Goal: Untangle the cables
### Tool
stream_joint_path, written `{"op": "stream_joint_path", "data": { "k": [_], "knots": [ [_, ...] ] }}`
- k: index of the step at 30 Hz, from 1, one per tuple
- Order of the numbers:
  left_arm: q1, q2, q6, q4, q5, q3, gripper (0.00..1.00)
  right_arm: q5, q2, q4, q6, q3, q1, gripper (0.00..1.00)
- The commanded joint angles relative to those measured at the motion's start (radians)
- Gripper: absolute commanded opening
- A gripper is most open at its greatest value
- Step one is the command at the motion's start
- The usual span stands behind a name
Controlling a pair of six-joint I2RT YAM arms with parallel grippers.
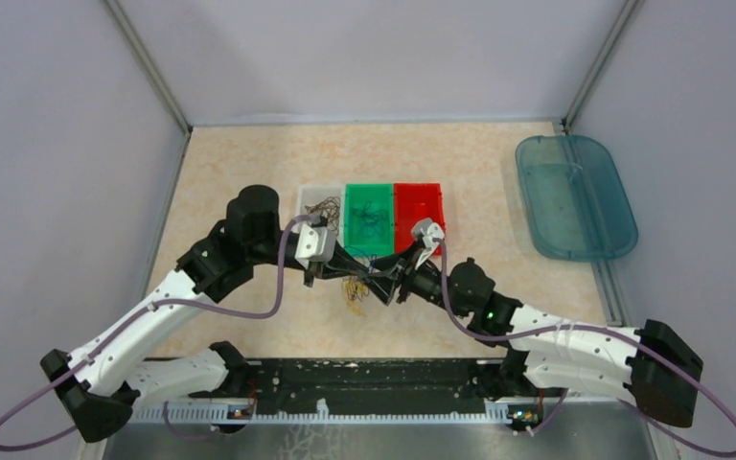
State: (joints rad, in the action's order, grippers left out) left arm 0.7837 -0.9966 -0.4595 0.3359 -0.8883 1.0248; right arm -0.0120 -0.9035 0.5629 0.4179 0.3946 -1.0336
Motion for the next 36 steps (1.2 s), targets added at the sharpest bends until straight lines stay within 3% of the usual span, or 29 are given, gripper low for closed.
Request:
{"op": "stream_joint_path", "data": {
  "k": [1, 8, 16, 20, 23, 28, 36],
  "knots": [
    [0.005, -0.011, 0.117, -0.028, -0.083, 0.078, 0.01, 0.057, -0.032, 0.107, -0.015, 0.009, -0.015, 0.52],
    [0.006, -0.025, 0.126, 0.032, -0.103, 0.15, 0.01, 0.246, 0.014, 0.078, -0.062, -0.035, -0.045, 0.39],
    [0.006, -0.087, -0.113, 0.339, 0.035, 0.348, 0.01, 0.478, 0.169, -0.085, -0.018, -0.131, -0.049, 0.29],
    [0.005, -0.08, -0.213, 0.37, 0.14, 0.335, 0.0, 0.519, 0.247, -0.175, -0.006, -0.139, -0.049, 0.29],
    [0.006, -0.077, -0.307, 0.365, 0.209, 0.314, 0.0, 0.486, 0.285, -0.259, -0.024, -0.119, -0.049, 0.36],
    [0.006, -0.055, -0.496, 0.333, 0.247, 0.252, 0.0, 0.261, 0.336, -0.273, -0.088, -0.065, -0.049, 0.6],
    [0.015, 0.021, -0.66, 0.181, 0.204, 0.137, 0.0, 0.01, 0.25, -0.239, -0.121, 0.052, -0.049, 0.73]
  ]
}}
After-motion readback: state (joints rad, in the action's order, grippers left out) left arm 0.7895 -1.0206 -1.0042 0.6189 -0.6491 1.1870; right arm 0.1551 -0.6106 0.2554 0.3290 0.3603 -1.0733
